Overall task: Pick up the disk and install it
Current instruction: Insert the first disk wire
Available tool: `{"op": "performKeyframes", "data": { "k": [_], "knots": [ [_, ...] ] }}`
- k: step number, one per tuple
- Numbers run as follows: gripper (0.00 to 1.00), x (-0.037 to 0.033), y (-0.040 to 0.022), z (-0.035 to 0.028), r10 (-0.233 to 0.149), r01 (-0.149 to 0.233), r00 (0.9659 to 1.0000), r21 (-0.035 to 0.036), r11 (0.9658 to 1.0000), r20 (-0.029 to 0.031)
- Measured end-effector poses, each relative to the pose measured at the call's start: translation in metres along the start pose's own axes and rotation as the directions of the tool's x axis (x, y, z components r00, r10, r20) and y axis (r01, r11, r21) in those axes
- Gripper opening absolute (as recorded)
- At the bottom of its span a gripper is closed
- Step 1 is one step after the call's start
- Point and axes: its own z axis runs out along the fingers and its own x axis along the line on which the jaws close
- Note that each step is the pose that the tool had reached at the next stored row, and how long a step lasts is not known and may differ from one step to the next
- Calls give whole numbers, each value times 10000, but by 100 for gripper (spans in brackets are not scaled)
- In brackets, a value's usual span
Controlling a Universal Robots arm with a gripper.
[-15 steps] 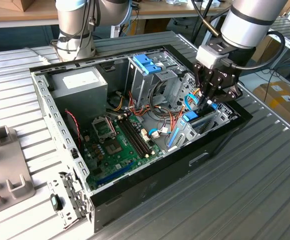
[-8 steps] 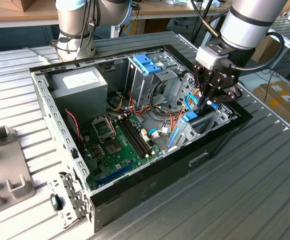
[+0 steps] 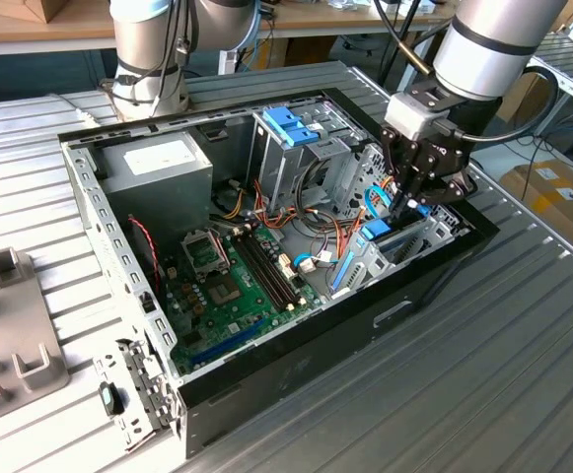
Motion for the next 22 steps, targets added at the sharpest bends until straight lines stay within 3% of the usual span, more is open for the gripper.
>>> {"op": "performKeyframes", "data": {
  "k": [3, 7, 22],
  "knots": [
    [17, 0, 0, 2, 0, 0, 10000, 0, 10000, 4],
    [36, 0, 0, 1, 0, 0, 10000, 0, 10000, 1],
    [36, 3, -6, -141, 1, -1, 10000, 0, 10000, 1]
  ]
}}
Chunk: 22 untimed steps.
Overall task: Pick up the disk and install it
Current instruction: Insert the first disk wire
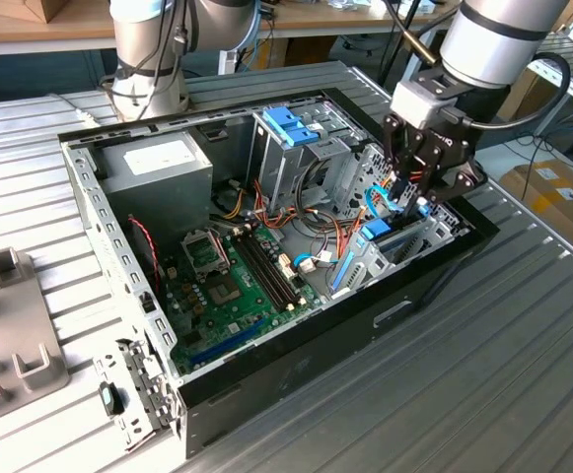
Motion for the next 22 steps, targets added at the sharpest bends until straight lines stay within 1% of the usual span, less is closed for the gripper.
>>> {"op": "performKeyframes", "data": {
  "k": [4, 14, 16, 21, 22],
  "knots": [
    [36, 1, -1, -25, -1, 1, 10000, 0, 10000, 1],
    [36, 1, -2, -28, 0, 0, 10000, 0, 10000, 0],
    [36, 2, -20, -28, 0, 0, 10000, -1, 10000, -2],
    [36, 4, -90, -24, 0, 0, 10000, -10, 10000, 1],
    [36, 4, -89, -24, 0, 0, 10000, -10, 10000, 0]
  ]
}}
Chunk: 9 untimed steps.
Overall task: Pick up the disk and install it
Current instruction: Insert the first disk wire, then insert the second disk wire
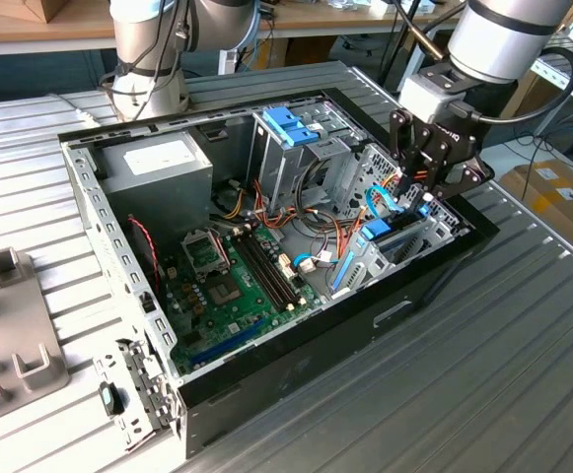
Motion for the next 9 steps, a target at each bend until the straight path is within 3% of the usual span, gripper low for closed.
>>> {"op": "performKeyframes", "data": {
  "k": [9],
  "knots": [
    [36, 1, -16, 1, 0, 0, 10000, 0, 10000, 0]
  ]
}}
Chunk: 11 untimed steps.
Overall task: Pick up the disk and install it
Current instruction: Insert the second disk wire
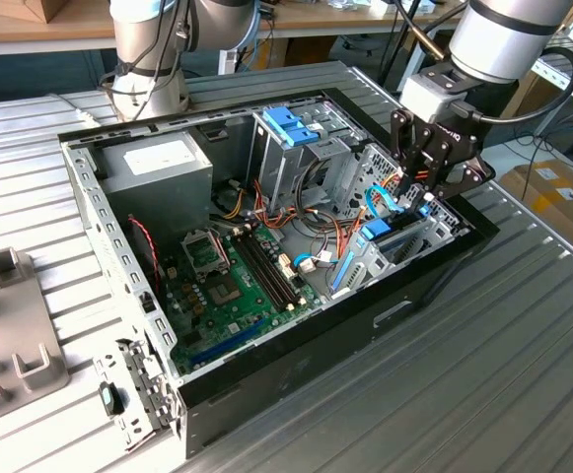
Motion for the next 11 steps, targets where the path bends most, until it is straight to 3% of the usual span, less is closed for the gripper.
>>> {"op": "performKeyframes", "data": {
  "k": [5, 11],
  "knots": [
    [36, 1, -2, -9, 0, 0, 10000, 0, 10000, 0],
    [36, 3, -6, -129, 0, 0, 10000, 0, 10000, 1]
  ]
}}
